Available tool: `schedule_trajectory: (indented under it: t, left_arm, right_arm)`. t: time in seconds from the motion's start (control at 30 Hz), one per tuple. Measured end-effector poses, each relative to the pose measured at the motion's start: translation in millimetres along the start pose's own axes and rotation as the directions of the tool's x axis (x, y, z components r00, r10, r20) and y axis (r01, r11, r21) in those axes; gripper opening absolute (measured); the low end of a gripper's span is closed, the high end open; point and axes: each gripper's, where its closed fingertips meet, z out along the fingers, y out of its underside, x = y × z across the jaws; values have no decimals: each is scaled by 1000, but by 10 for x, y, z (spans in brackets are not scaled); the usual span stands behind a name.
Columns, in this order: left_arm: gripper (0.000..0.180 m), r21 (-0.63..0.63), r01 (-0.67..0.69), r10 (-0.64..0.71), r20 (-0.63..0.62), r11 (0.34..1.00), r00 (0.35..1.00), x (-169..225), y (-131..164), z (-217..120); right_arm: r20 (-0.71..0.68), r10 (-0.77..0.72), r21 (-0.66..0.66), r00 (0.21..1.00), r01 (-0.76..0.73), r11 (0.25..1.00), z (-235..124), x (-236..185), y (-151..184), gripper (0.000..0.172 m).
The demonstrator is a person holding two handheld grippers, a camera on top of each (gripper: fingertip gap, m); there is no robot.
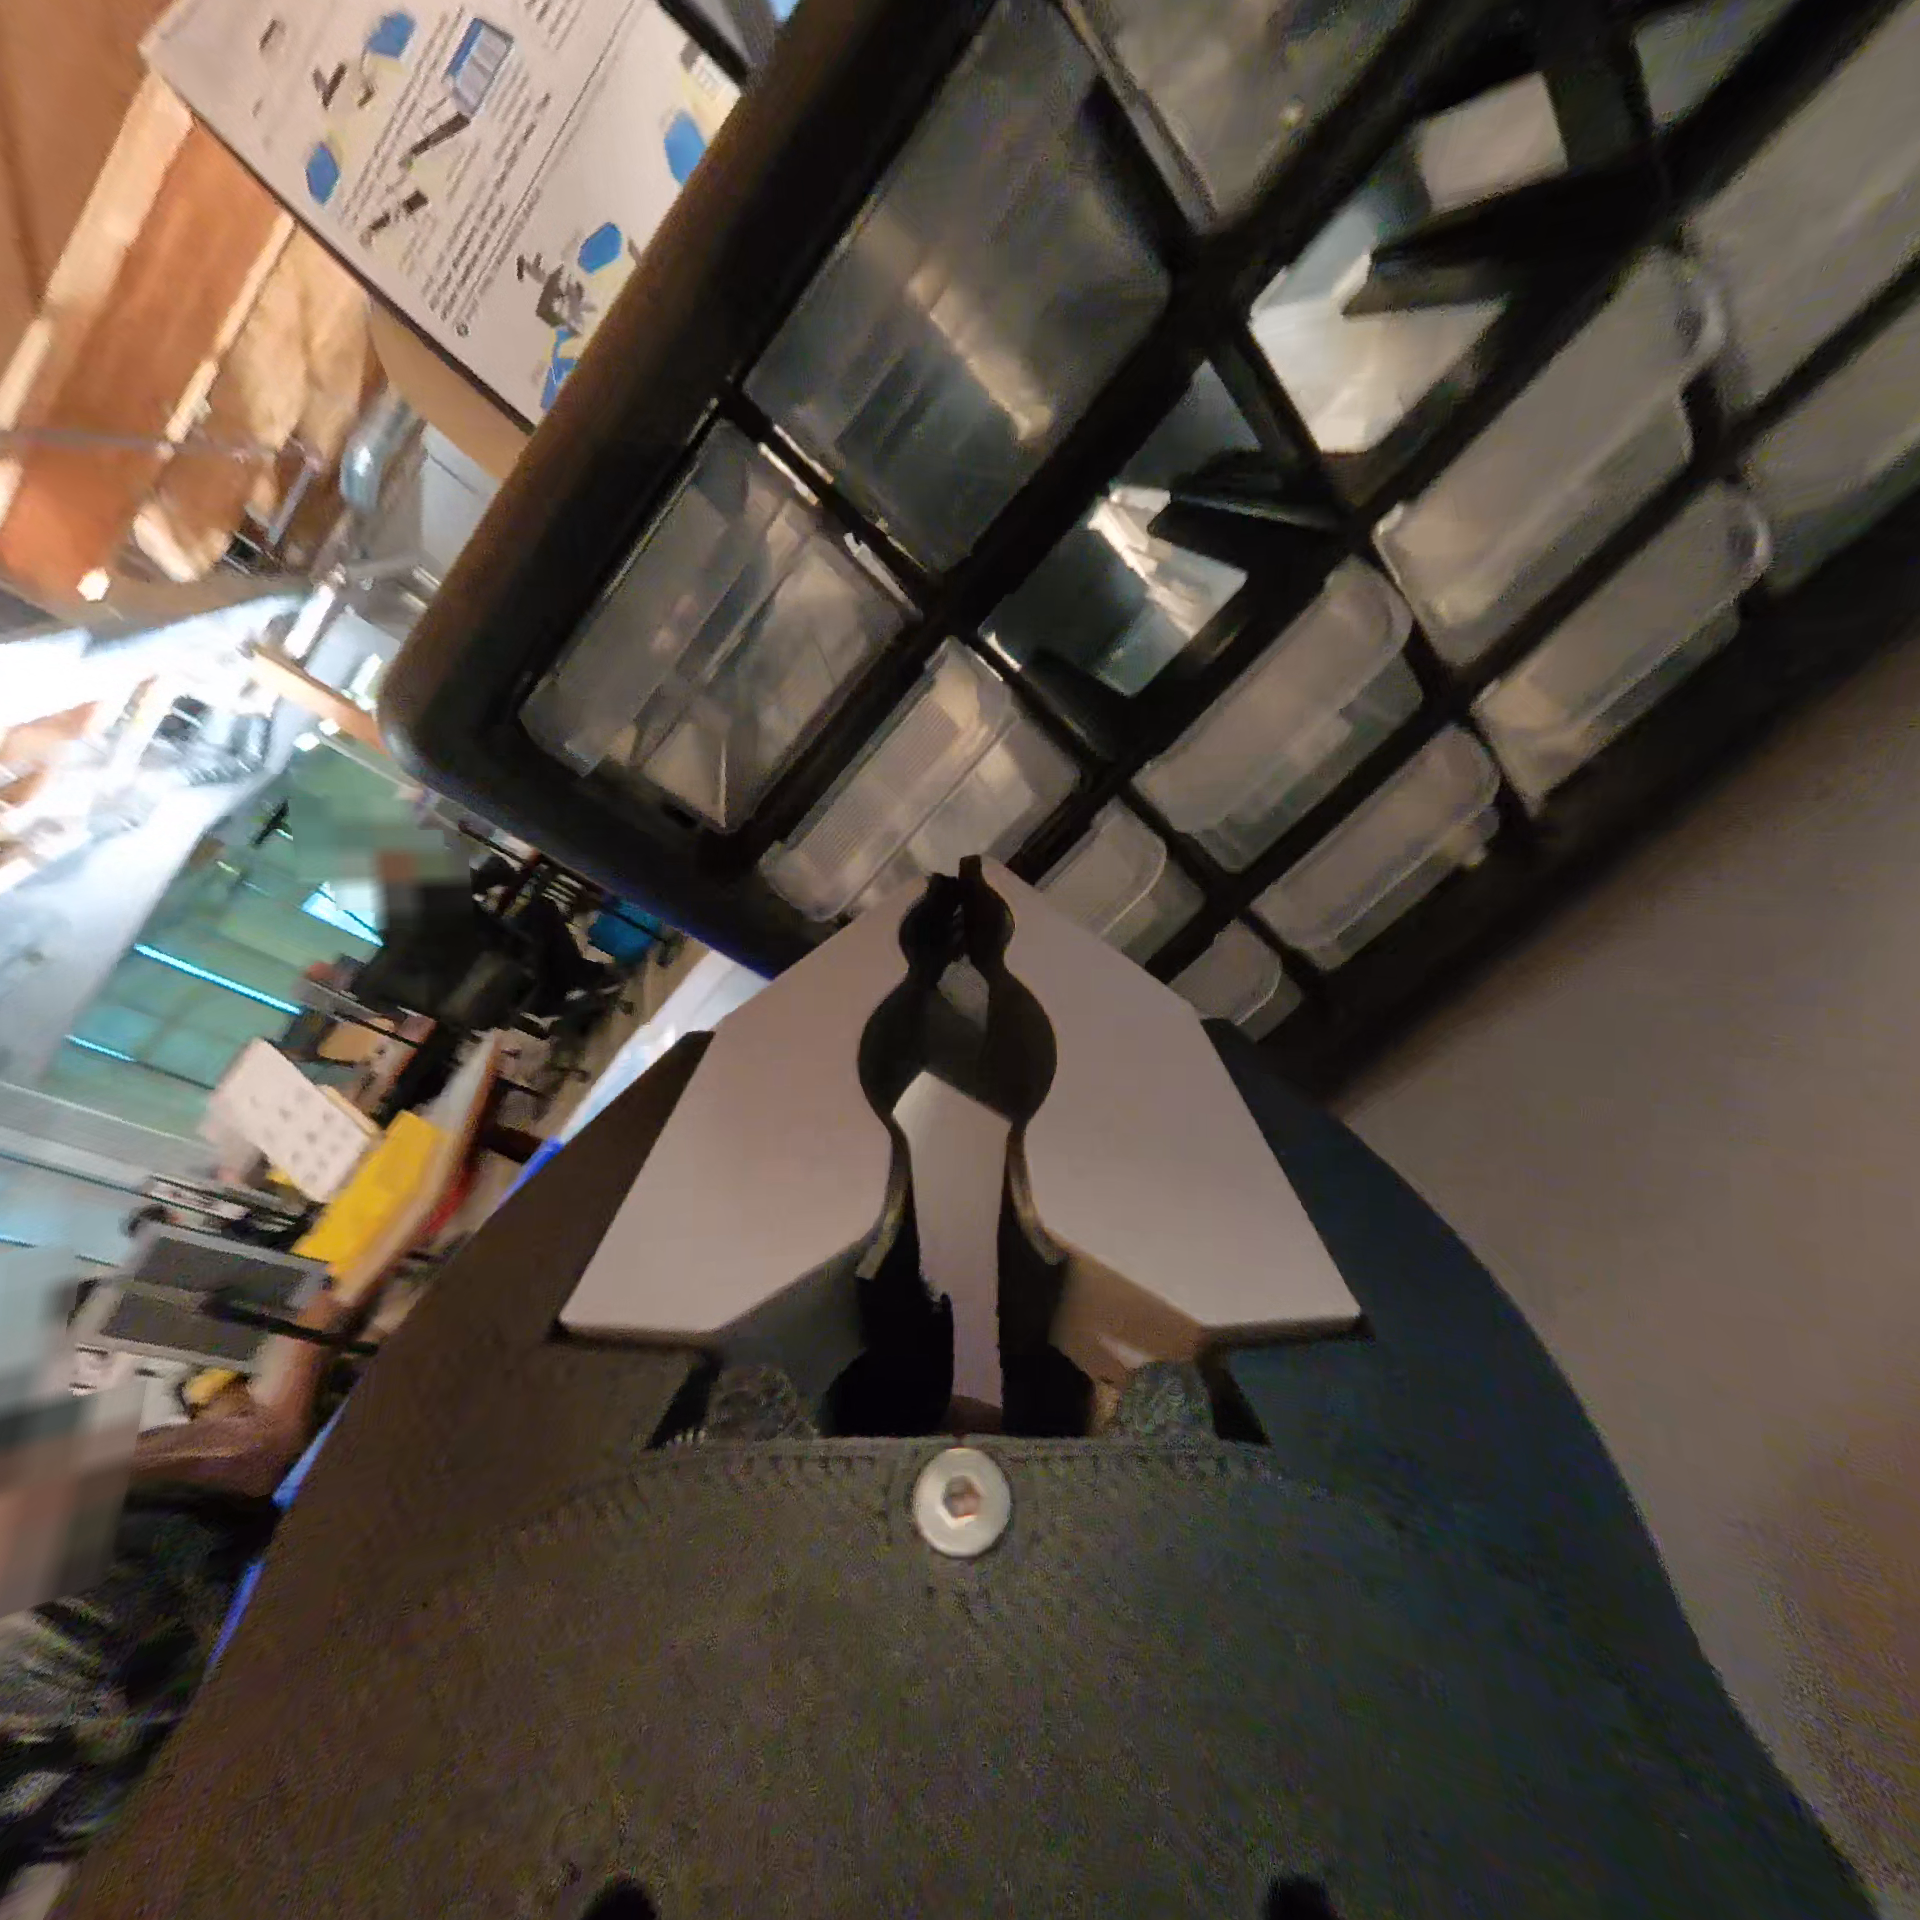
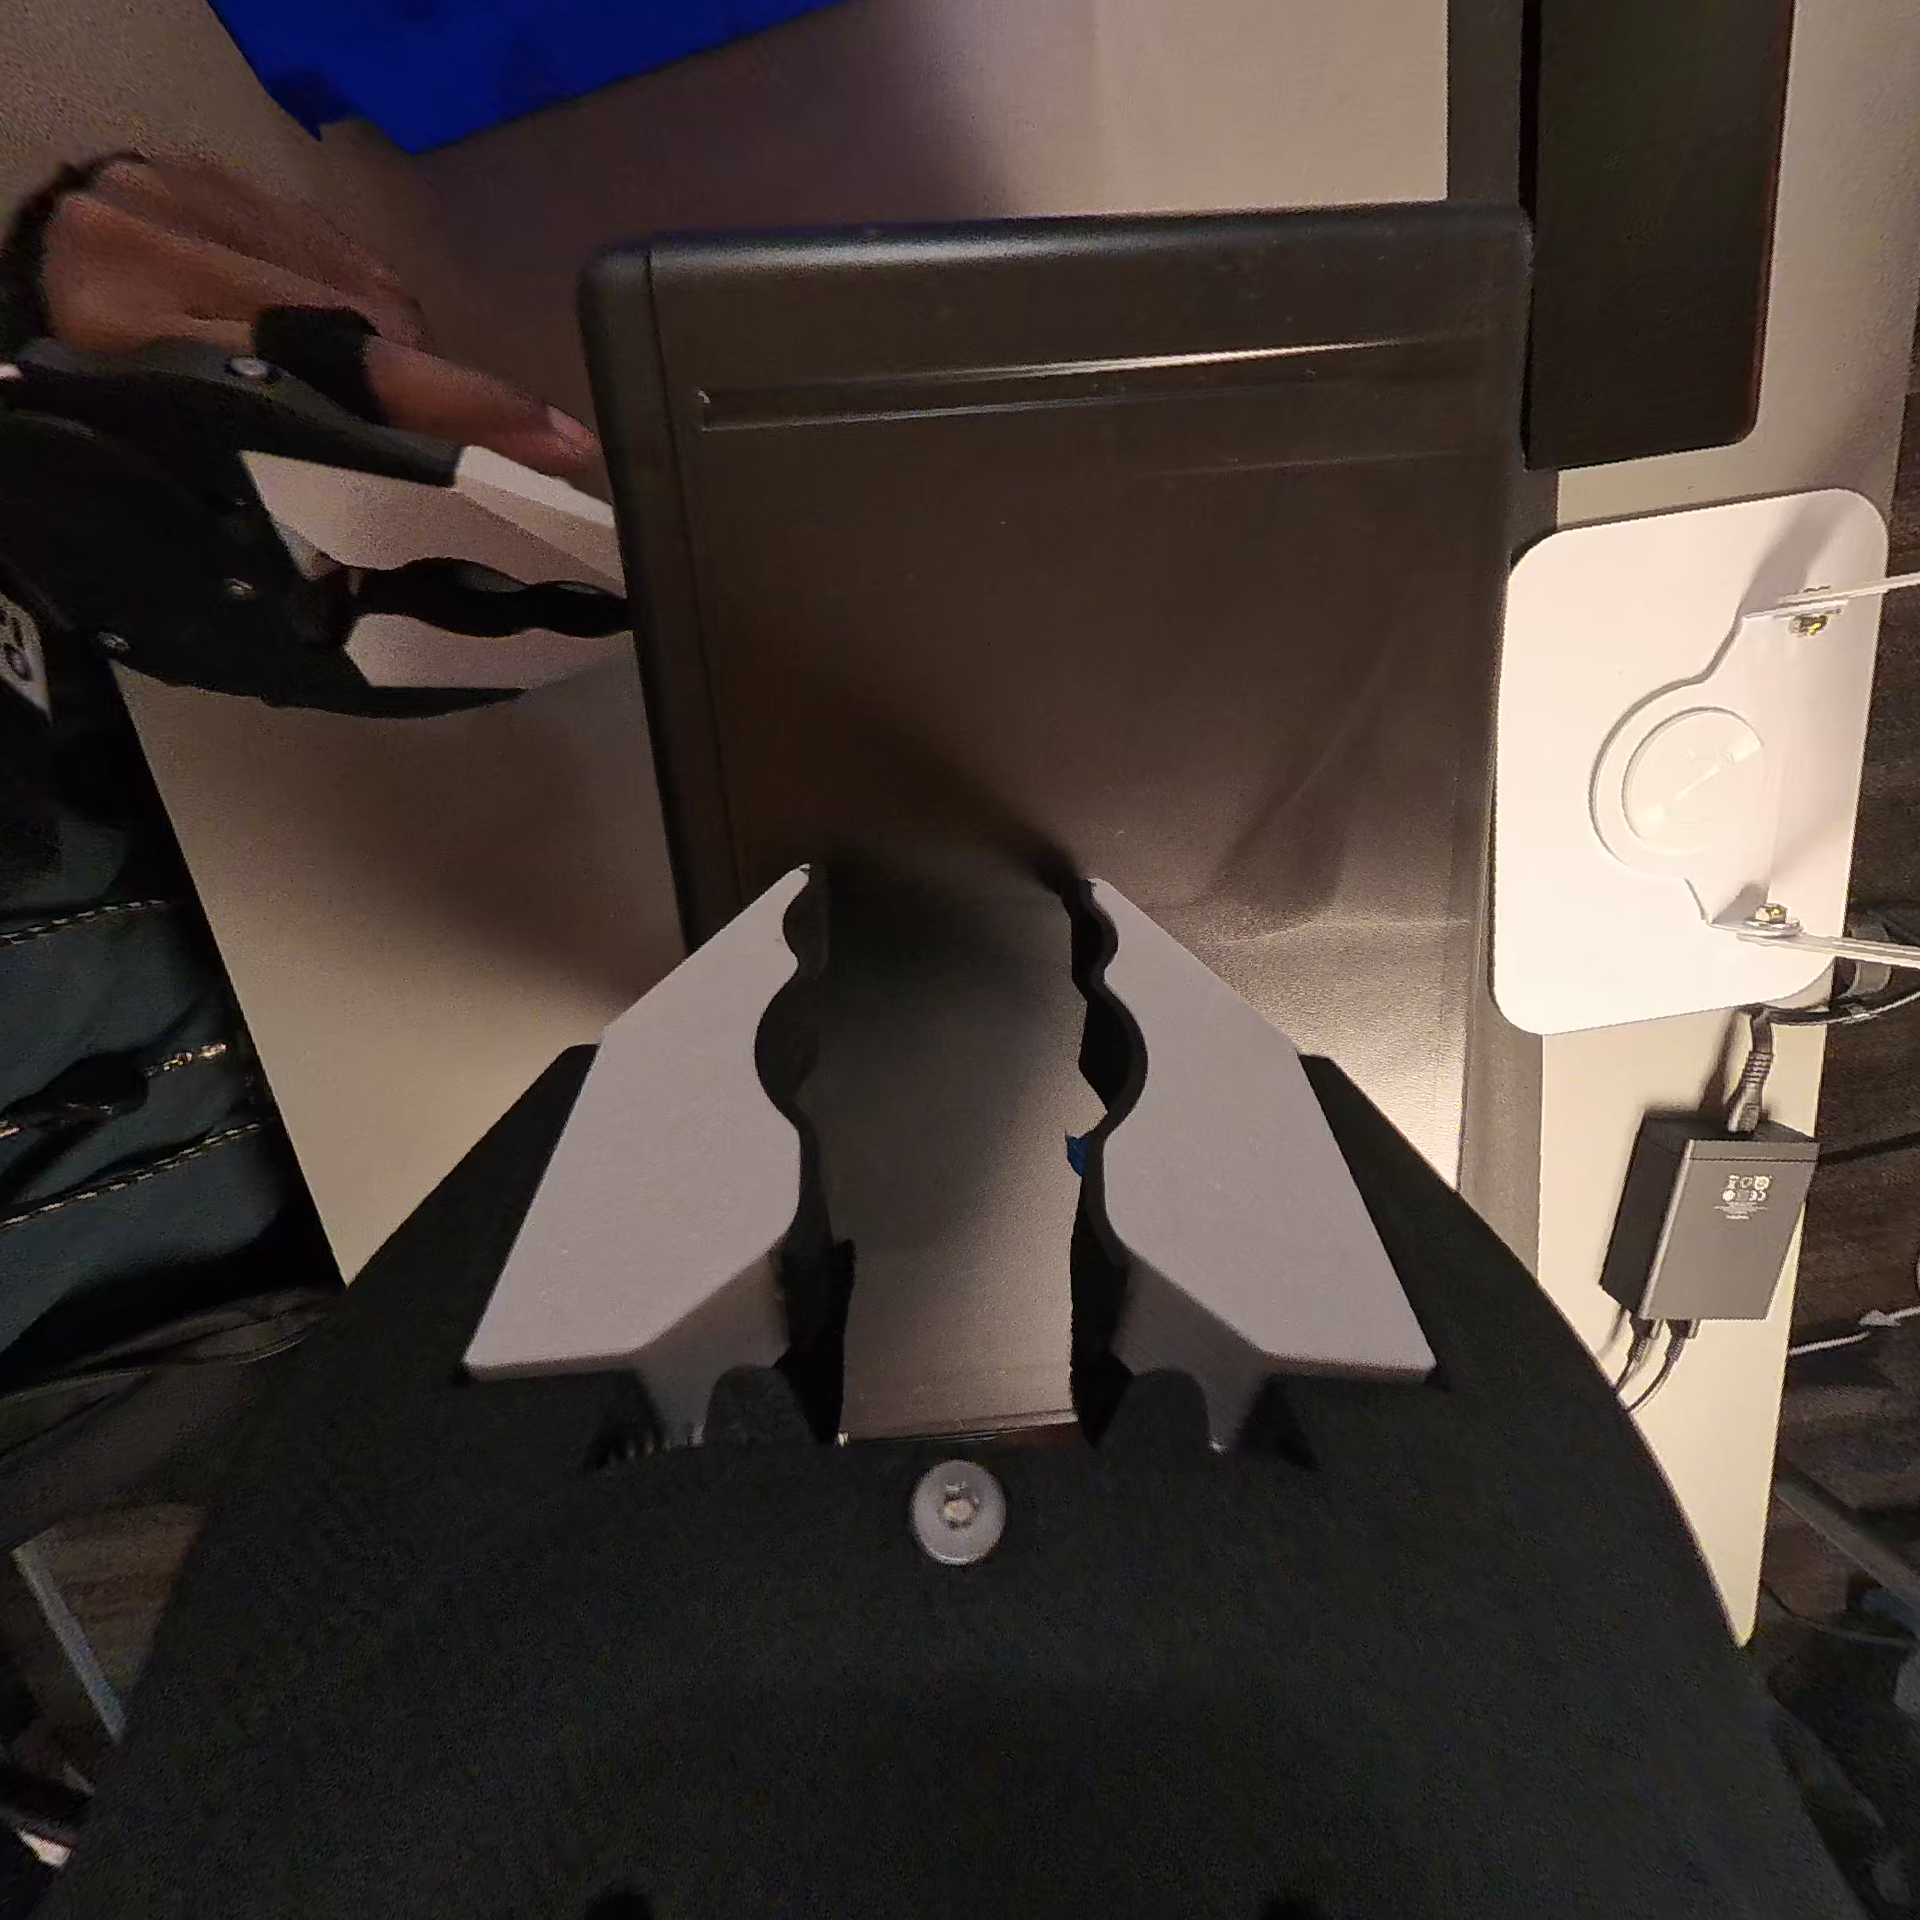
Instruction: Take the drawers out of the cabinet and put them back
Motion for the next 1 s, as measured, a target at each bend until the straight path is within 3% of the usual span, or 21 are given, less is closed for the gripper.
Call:
schedule_trajectory:
  t: [0.07,0.33,0.43,0.57,0.77,0.9,1.0]
  left_arm:
    - [7,14,76,-76,-10,997,997,26,-35,42]
    - [12,26,87,-86,-54,996,995,137,-135,117]
    - [13,39,104,-101,-60,994,993,126,-151,-35]
    - [20,21,241,-239,-72,970,968,-91,-21,-412]
    - [27,-96,389,-386,46,916,921,-1026,570,-1070]
    - [37,-377,267,-298,-25,887,954,-1254,1385,-1195]
    - [37,-496,65,-155,-143,866,977,-1217,1877,-1169]
  right_arm:
    - [-5,0,-2,1000,0,1000,-1,0,1,49]
    - [-6,-5,12,1000,5,1000,2,1,-9,48]
    - [-9,-4,17,1000,4,1000,1,3,-7,48]
    - [-9,-11,19,1000,11,1000,1,2,-7,48]
    - [3,-15,34,1000,15,999,4,3,-10,48]
    - [2,-16,41,1000,16,999,4,3,-12,49]
    - [-4,-15,43,1000,15,999,2,3,-11,48]
